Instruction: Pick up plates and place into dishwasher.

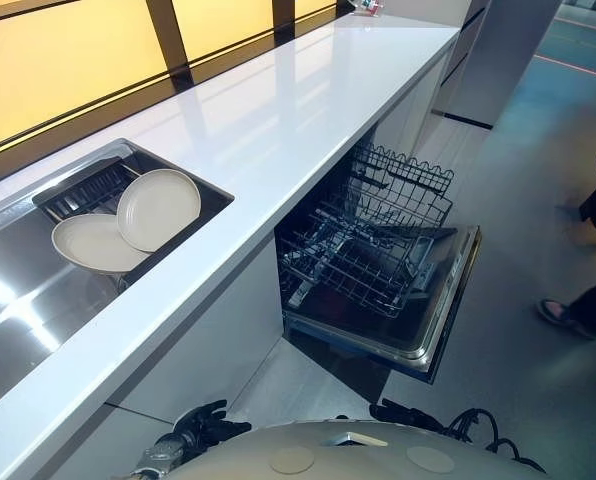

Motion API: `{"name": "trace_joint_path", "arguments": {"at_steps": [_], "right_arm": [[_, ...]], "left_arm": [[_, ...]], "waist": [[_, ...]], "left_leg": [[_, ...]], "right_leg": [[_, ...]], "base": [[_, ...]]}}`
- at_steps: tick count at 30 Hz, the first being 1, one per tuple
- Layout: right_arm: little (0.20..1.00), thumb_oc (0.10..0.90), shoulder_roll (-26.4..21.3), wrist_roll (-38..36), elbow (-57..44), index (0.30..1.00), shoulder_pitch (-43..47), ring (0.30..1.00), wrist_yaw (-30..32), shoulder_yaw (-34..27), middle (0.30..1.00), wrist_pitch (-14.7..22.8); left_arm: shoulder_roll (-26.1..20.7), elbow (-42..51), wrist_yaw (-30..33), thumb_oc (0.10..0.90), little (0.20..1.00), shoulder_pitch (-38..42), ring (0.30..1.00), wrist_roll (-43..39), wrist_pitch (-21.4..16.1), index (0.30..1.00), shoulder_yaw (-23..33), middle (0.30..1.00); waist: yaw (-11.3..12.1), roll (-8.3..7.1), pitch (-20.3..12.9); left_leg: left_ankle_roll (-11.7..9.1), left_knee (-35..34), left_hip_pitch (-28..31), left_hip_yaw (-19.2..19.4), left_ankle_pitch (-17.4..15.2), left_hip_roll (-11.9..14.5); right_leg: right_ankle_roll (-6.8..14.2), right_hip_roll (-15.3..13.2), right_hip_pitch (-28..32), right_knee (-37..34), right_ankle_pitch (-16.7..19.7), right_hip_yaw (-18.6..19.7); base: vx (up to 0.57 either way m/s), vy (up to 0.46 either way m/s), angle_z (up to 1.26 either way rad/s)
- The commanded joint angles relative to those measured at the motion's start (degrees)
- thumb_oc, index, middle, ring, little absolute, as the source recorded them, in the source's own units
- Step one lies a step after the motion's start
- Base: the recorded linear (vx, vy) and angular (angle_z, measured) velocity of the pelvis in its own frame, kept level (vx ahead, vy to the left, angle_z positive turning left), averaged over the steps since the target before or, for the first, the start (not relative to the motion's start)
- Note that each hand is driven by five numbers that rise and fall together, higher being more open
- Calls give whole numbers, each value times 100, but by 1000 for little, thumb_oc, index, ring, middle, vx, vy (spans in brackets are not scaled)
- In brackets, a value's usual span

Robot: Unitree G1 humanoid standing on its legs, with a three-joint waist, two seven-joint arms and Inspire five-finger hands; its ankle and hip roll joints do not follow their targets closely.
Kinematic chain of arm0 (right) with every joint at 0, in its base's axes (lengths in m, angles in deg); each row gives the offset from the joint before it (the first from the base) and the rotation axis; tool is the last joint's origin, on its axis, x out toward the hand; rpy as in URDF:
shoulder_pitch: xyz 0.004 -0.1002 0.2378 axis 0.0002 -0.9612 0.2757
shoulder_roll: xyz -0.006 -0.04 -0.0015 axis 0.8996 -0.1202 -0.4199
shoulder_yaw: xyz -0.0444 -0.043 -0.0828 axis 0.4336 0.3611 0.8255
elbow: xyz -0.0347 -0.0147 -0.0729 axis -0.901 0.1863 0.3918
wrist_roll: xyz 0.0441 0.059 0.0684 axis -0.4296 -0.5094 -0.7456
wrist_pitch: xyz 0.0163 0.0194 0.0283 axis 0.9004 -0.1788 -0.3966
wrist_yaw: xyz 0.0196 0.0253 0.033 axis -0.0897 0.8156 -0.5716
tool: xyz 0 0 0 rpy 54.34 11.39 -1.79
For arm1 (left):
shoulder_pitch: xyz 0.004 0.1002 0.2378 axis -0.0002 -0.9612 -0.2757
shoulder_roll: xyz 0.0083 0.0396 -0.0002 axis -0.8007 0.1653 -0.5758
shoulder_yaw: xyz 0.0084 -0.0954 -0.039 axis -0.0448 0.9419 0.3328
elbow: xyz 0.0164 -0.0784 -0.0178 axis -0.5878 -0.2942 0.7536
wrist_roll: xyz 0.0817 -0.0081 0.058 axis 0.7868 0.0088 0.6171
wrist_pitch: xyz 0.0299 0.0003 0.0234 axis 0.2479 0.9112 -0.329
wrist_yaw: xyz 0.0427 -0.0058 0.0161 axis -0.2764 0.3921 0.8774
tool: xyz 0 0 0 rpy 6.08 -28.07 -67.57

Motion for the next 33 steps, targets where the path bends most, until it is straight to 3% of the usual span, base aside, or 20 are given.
{"name": "trace_joint_path", "arguments": {"at_steps": [1, 18, 21, 23, 24, 25, 26, 29, 33], "right_arm": [[900, 800, 202, 191, 493, 900, 338, 900, -46, 53, 900, -42], [900, 800, 202, 233, 511, 900, 346, 900, -30, 63, 900, -39], [900, 800, 193, 238, 493, 900, 355, 900, -36, 52, 900, -62], [900, 800, 190, 225, 478, 900, 359, 900, -27, 51, 900, -73], [900, 800, 183, 223, 458, 900, 380, 900, -18, 31, 900, -99], [900, 800, 183, 223, 457, 900, 380, 900, -18, 31, 900, -100], [900, 800, 149, 243, 414, 900, 407, 900, -13, 11, 900, -155], [900, 800, -6, 301, 249, 900, 454, 900, -17, -50, 900, -310], [900, 800, -144, 449, 119, 900, 473, 900, -25, -150, 900, -437]], "left_arm": [[68, -210, 71, 800, 900, 225, 900, -12, -162, 900, 200, 900], [73, -192, 50, 800, 900, 223, 900, -86, -127, 900, 216, 900], [71, -192, -196, 800, 900, 222, 900, -309, -91, 900, 225, 900], [80, -175, -656, 800, 900, 219, 900, -614, 2, 900, 266, 900], [112, -135, -1204, 800, 900, 218, 900, -951, 126, 900, 308, 900], [111, -136, -1206, 800, 900, 218, 900, -952, 126, 900, 308, 900], [129, -21, -2101, 800, 900, 202, 900, -1469, 317, 900, 343, 900], [144, 629, -3972, 800, 900, 138, 900, -2633, 1198, 900, 305, 900], [178, 1734, -5641, 800, 900, 64, 900, -3348, 1926, 900, 109, 900]], "waist": [[68, 84, 233], [87, 90, 226], [83, 83, 228], [80, 80, 238], [76, 82, 251], [76, 82, 252], [71, 98, 275], [67, 175, 359], [89, 277, 416]], "left_leg": [[189, 69, -27, 382, -486, -485], [177, 79, -46, 372, -475, -482], [176, 79, -44, 370, -475, -480], [176, 76, -39, 371, -476, -483], [171, 73, -37, 368, -479, -485], [171, 73, -35, 368, -479, -485], [161, 66, -31, 371, -477, -485], [157, 51, -35, 382, -465, -487], [176, 43, -48, 356, -462, -490]], "right_leg": [[367, 216, 54, 450, -704, 184], [364, 213, 58, 439, -701, 186], [366, 211, 55, 442, -698, 190], [367, 214, 61, 430, -690, 206], [369, 216, 59, 424, -682, 221], [369, 217, 61, 424, -682, 221], [375, 218, 54, 420, -667, 234], [379, 219, 35, 427, -654, 258], [373, 200, 20, 440, -650, 251]], "base": [[0, 0, 0], [0, 0, 0], [0, 0, 0], [0, 0, 0], [0, 0, 0], [0, 0, 0], [0, 0, 0], [-45, 49, -1], [-25, 47, 1]]}}
